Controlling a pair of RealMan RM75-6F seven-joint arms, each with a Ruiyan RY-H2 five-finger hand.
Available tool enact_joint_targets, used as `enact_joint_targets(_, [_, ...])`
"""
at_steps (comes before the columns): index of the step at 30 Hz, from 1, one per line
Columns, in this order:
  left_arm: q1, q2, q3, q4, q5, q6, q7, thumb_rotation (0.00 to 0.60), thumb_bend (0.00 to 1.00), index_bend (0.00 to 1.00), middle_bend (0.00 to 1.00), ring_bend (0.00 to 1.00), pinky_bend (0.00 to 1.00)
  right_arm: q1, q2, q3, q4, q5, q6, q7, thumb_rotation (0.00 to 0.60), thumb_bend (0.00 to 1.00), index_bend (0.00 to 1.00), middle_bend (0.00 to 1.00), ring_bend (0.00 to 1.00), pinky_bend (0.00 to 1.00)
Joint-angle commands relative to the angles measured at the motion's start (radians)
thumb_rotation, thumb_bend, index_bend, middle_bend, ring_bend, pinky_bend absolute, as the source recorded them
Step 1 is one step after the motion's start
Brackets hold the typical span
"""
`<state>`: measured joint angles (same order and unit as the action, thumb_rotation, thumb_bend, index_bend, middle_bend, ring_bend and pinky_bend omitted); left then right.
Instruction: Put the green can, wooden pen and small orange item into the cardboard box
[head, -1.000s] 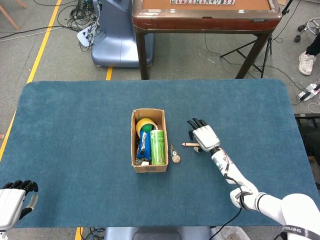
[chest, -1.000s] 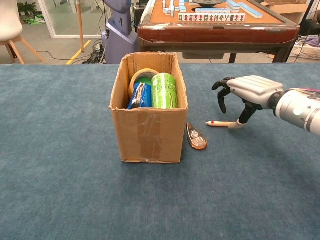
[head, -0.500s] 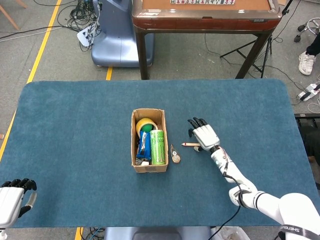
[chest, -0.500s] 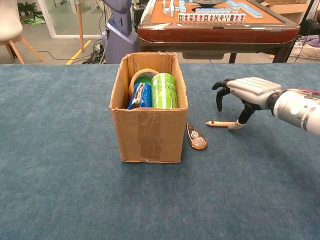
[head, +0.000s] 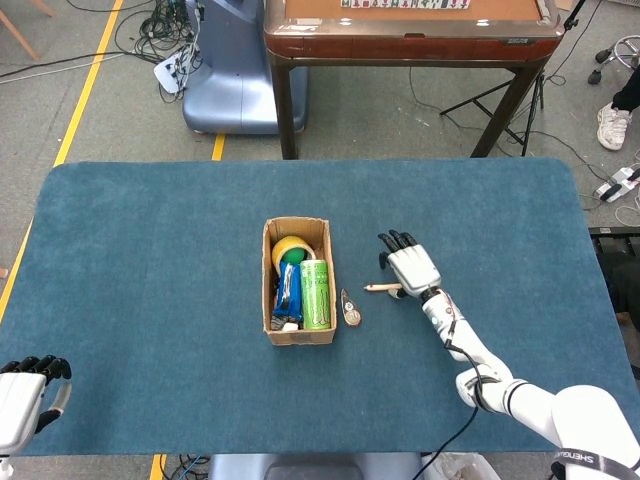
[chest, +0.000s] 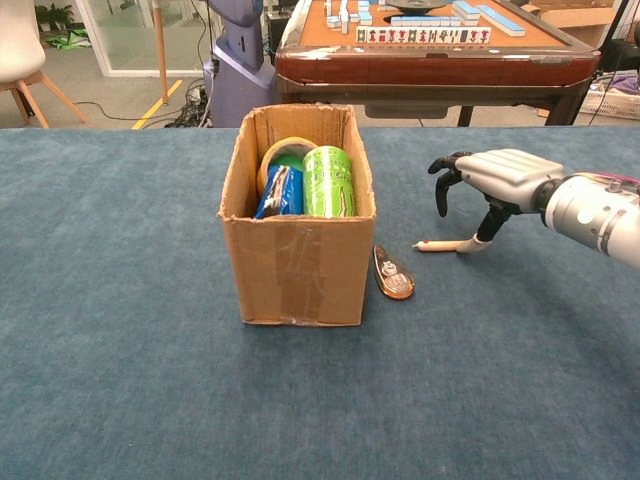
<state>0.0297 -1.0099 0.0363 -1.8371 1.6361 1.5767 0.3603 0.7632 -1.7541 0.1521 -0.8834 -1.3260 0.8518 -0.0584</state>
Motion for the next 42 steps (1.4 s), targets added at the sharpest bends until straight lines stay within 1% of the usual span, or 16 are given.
enact_joint_targets(1, [-0.002,0.002,-0.001,0.000,-0.006,-0.005,0.001,0.600,0.37,0.53,0.53,0.47,0.52,0.001,-0.005,0.005,0.009,0.007,-0.002,-0.004,0.600,0.00,0.45,0.08,0.02,0.12])
enact_joint_targets(12, [-0.003,0.002,-0.004,0.000,-0.009,-0.006,-0.005,0.600,0.37,0.53,0.53,0.47,0.52,0.008,-0.030,0.027,0.075,0.026,0.003,-0.021,0.600,0.00,0.45,0.08,0.02,0.12])
enact_joint_targets(18, [-0.003,0.004,-0.003,-0.002,-0.011,-0.009,-0.005,0.600,0.37,0.53,0.54,0.47,0.52,0.010,-0.010,0.016,0.052,0.010,-0.009,0.008,0.600,0.01,0.45,0.09,0.02,0.12])
enact_joint_targets(23, [-0.003,0.004,-0.004,-0.002,-0.011,-0.008,0.001,0.600,0.37,0.53,0.54,0.47,0.52,0.010,0.012,0.000,0.027,-0.001,-0.027,0.011,0.600,0.12,0.46,0.09,0.02,0.12])
enact_joint_targets(28, [-0.003,0.002,-0.004,-0.002,-0.012,-0.009,0.005,0.600,0.37,0.53,0.54,0.47,0.52,0.007,0.019,-0.003,0.017,0.004,-0.036,-0.001,0.600,0.17,0.49,0.09,0.02,0.12])
enact_joint_targets(32, [-0.004,0.002,-0.002,-0.001,-0.009,-0.010,0.005,0.600,0.37,0.52,0.54,0.47,0.52,0.008,0.019,-0.002,0.014,0.010,-0.046,-0.002,0.600,0.27,0.50,0.10,0.02,0.12])
enact_joint_targets(35, [-0.003,0.002,-0.002,0.000,-0.005,-0.009,0.003,0.600,0.37,0.51,0.54,0.47,0.52,0.009,0.018,-0.001,0.016,0.016,-0.053,-0.002,0.600,0.33,0.51,0.10,0.02,0.12])
enact_joint_targets(42, [-0.003,0.004,-0.002,0.000,-0.007,-0.010,-0.001,0.600,0.37,0.51,0.54,0.47,0.52,0.012,0.021,-0.005,0.010,0.021,-0.079,-0.002,0.600,0.35,0.51,0.10,0.02,0.12])
